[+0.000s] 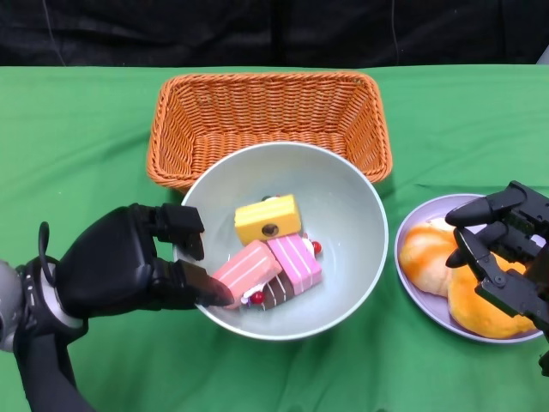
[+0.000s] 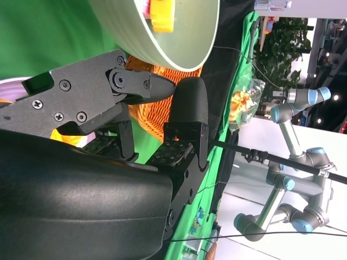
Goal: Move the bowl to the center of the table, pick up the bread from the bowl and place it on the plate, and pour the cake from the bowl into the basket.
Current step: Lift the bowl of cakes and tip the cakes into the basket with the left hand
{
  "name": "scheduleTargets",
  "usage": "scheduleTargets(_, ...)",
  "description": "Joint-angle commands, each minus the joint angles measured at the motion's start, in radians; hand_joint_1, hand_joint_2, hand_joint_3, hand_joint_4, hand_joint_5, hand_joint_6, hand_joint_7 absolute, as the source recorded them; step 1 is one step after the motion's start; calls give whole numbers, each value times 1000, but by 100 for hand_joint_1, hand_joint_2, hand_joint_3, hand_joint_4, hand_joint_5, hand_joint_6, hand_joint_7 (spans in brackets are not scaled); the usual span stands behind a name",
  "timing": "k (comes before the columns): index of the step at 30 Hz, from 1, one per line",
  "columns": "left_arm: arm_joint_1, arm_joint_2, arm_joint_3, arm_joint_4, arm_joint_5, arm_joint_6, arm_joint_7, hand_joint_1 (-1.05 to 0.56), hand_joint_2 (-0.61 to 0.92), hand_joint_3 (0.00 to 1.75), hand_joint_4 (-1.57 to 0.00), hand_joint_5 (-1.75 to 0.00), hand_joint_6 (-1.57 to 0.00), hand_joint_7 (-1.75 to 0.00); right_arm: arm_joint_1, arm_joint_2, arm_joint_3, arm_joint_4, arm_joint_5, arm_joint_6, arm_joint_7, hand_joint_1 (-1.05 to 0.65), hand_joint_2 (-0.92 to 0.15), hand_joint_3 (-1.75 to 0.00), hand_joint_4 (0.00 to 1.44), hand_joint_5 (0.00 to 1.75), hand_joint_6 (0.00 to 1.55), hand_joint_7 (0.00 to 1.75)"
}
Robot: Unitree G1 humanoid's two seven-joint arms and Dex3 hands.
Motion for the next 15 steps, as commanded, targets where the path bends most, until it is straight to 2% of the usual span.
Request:
scheduleTargets(1, -9, 35, 41, -28, -19, 1, 42, -14, 85, 0, -104, -100, -115, -58, -12, -1, -5, 12, -4, -10, -10, -13, -81, -49, 69, 146, 68, 118)
scheduleTargets(4, -31, 40, 71, -40, -26, -7, 42, -10, 91, 5, -103, -103, -97, -89, -15, -2, -2, 18, -10, -13, -13, -14, -81, -48, 69, 146, 68, 118)
scheduleTargets(5, -39, 41, 79, -41, -28, -11, 42, -11, 91, 9, -103, -103, -95, -93, -15, -1, -2, 20, -11, -14, -13, -14, -81, -48, 69, 146, 68, 118)
scheduleTargets(8, -57, 38, 94, -35, -32, -18, 42, -13, 92, 20, -100, -103, -91, -97, -17, 0, -1, 24, -15, -20, -12, -14, -81, -47, 70, 146, 68, 118)
scheduleTargets(15, -132, 15, 123, -9, -64, -76, 26, -11, 91, 23, -98, -105, -89, -96, -18, -2, 1, 34, -33, -32, -15, -15, -82, -44, 71, 145, 70, 115)
